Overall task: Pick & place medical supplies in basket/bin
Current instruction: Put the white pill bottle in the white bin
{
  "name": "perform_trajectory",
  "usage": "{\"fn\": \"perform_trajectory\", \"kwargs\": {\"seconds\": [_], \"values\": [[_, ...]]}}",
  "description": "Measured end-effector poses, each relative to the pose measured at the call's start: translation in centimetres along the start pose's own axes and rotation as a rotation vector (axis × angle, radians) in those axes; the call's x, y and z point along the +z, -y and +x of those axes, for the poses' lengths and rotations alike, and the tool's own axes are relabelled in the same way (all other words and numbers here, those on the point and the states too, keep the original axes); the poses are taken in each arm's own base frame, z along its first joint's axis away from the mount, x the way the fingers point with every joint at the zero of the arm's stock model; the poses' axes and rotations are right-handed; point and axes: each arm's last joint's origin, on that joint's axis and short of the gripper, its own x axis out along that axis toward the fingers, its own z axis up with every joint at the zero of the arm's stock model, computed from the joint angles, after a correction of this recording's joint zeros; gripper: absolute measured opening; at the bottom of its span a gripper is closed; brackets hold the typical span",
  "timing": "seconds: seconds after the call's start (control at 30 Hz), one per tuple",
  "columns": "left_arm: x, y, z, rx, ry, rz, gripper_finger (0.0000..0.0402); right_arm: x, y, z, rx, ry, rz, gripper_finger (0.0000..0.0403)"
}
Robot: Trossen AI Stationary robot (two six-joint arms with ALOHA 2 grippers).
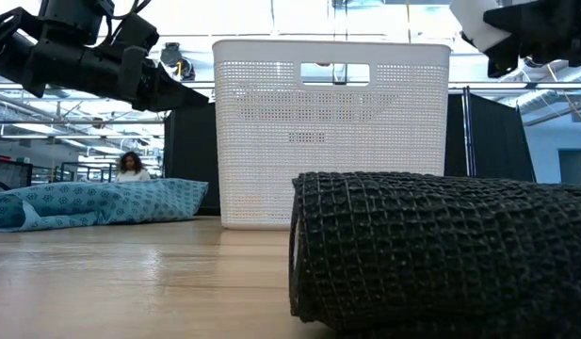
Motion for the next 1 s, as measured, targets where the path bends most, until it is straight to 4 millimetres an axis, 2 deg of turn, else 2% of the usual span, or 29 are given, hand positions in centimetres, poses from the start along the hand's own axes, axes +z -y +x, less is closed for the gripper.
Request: {"fn": "perform_trajectory", "kwargs": {"seconds": [0.17, 0.27, 0.4, 0.53, 0.67, 0.8, 0.9, 1.0], "values": [[0.1, 0.0, 0.0, 0.001, 0.008, -0.002, 0.0042, 0.0, 0.2, 0.0, -0.012, 0.019, 0.002, 0.0171], [0.1, 0.0, 0.0, 0.002, 0.012, -0.003, 0.0042, 0.7, 0.2, 0.0, 0.006, 0.091, 0.012, 0.0172], [0.1, 0.0, 0.0, 0.002, 0.013, -0.004, 0.0042, 3.0, 0.4, 0.2, -0.025, 0.137, -0.04, 0.0172], [0.3, -0.1, 0.0, 0.006, 0.033, 0.007, 0.0042, 6.8, 0.9, 1.2, -0.139, 0.067, -0.138, 0.0172], [0.3, -0.1, 0.0, 0.006, 0.033, 0.021, 0.0042, 11.7, 1.6, 3.4, -0.208, -0.033, -0.219, 0.0172], [0.3, -0.1, 0.0, 0.007, 0.034, 0.056, 0.0042, 16.1, 3.3, 6.9, -0.317, -0.183, -0.265, 0.0173], [0.3, -0.1, 0.0, 0.008, 0.035, 0.064, 0.0042, 17.8, 5.5, 9.9, -0.365, -0.31, -0.292, 0.0172], [0.4, -0.1, 0.0, 0.008, 0.035, 0.064, 0.0042, 18.2, 8.4, 12.7, -0.338, -0.408, -0.28, 0.0171]]}}
